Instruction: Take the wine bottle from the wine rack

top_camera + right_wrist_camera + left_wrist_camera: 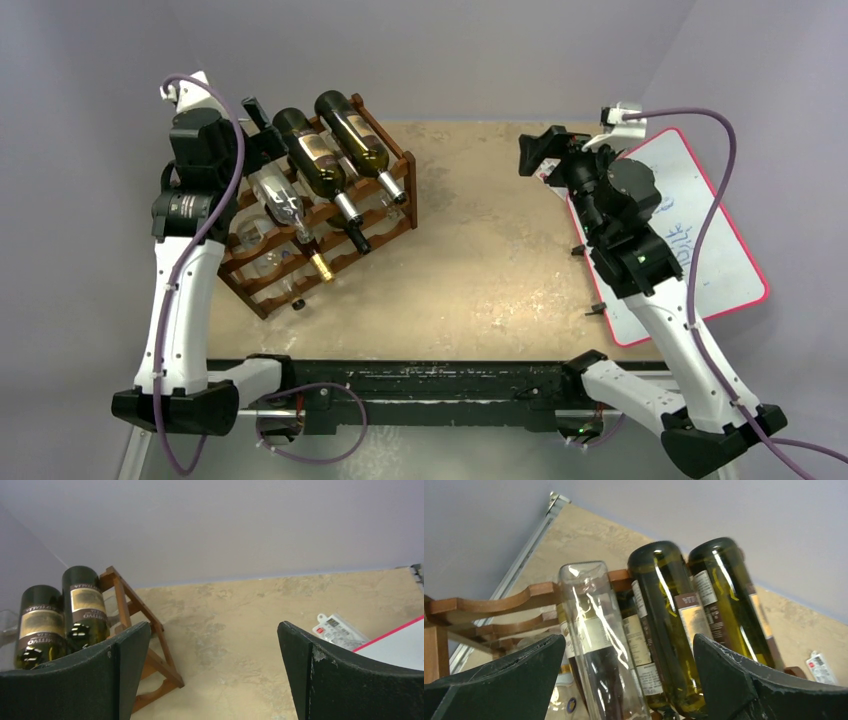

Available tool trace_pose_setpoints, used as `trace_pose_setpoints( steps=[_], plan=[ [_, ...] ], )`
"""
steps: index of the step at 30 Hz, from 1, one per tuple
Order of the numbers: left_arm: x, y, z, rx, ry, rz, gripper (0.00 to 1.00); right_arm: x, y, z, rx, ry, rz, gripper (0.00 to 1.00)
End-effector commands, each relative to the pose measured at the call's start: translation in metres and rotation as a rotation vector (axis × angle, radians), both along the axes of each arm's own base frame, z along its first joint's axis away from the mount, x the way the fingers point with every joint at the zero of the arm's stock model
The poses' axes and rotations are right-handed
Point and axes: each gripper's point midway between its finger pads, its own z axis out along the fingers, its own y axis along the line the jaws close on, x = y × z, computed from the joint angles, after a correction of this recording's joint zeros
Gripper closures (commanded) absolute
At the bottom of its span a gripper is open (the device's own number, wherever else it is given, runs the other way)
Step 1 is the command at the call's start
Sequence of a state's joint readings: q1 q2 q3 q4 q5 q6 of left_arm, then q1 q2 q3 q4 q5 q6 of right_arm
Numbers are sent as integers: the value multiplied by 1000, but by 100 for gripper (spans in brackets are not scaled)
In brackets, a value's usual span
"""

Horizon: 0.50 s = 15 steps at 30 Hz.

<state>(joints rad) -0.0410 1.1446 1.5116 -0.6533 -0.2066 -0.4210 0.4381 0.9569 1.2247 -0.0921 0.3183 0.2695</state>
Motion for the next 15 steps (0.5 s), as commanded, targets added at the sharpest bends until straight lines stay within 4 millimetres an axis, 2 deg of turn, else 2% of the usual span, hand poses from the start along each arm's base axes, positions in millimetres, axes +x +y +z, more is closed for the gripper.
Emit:
trace_pose_setpoints(
  steps=[1,5,9,15],
  plan=[
    [0,16,-4,31,63,77,0,-1,12,13,86,-22,57,0],
    [5,21,-16,19,116,122,4,2,27,8,36,4,135,0],
    [2,32,-24,8,132,204,4,4,31,4,6,33,153,0],
    [3,29,-47,-38,172,219,5,-4,45,-2,-61,16,257,0]
  ],
)
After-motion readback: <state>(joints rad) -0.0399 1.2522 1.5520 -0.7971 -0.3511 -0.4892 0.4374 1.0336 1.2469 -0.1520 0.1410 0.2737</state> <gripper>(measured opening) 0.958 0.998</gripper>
